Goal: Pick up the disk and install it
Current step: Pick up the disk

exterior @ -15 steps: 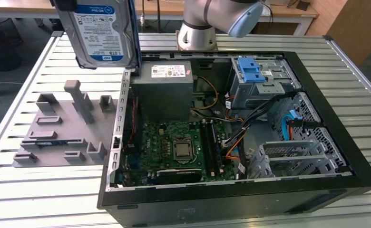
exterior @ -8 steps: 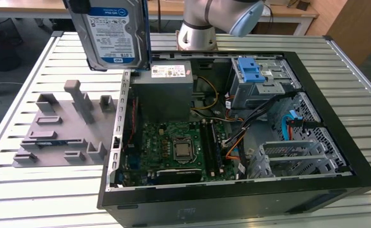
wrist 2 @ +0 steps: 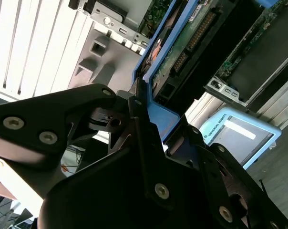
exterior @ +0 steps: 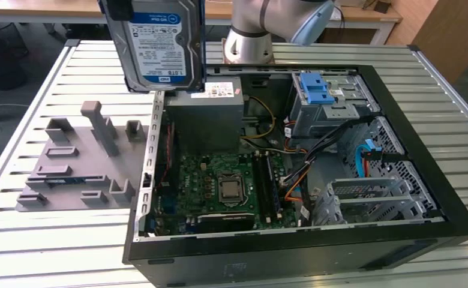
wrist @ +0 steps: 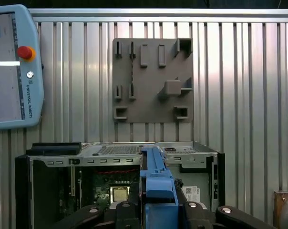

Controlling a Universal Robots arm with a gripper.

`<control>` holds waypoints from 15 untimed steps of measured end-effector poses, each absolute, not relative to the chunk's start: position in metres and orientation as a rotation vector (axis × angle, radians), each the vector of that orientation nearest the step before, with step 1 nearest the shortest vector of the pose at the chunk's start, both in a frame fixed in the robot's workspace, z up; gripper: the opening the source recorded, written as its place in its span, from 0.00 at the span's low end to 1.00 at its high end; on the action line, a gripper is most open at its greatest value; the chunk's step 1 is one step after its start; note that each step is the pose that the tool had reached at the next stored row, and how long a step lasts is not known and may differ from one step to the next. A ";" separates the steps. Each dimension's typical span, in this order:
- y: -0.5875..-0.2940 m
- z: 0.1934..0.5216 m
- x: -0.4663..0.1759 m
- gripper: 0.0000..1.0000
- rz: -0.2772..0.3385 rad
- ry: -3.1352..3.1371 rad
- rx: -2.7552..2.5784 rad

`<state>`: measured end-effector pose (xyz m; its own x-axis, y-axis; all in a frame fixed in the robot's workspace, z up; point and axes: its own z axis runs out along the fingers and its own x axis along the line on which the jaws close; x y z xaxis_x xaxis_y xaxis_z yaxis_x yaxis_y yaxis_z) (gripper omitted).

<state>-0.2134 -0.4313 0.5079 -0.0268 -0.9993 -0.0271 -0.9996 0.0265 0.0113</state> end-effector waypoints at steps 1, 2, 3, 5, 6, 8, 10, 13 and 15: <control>-0.432 0.508 -0.210 0.36 0.043 2.242 -2.183; -0.433 0.508 -0.208 0.36 0.043 2.242 -2.183; -0.434 0.508 -0.205 0.36 0.043 2.242 -2.183; -0.435 0.508 -0.199 0.36 0.044 2.242 -2.183; -0.436 0.508 -0.196 0.36 0.044 2.242 -2.183; -0.438 0.508 -0.190 0.36 0.044 2.242 -2.183; -0.439 0.508 -0.184 0.36 0.045 2.242 -2.183; -0.442 0.508 -0.175 0.36 0.046 2.242 -2.183; -0.443 0.508 -0.169 0.36 0.046 2.242 -2.183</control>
<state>-0.1688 -0.4433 0.5079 -0.0269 -0.9992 -0.0291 -0.9996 0.0265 0.0129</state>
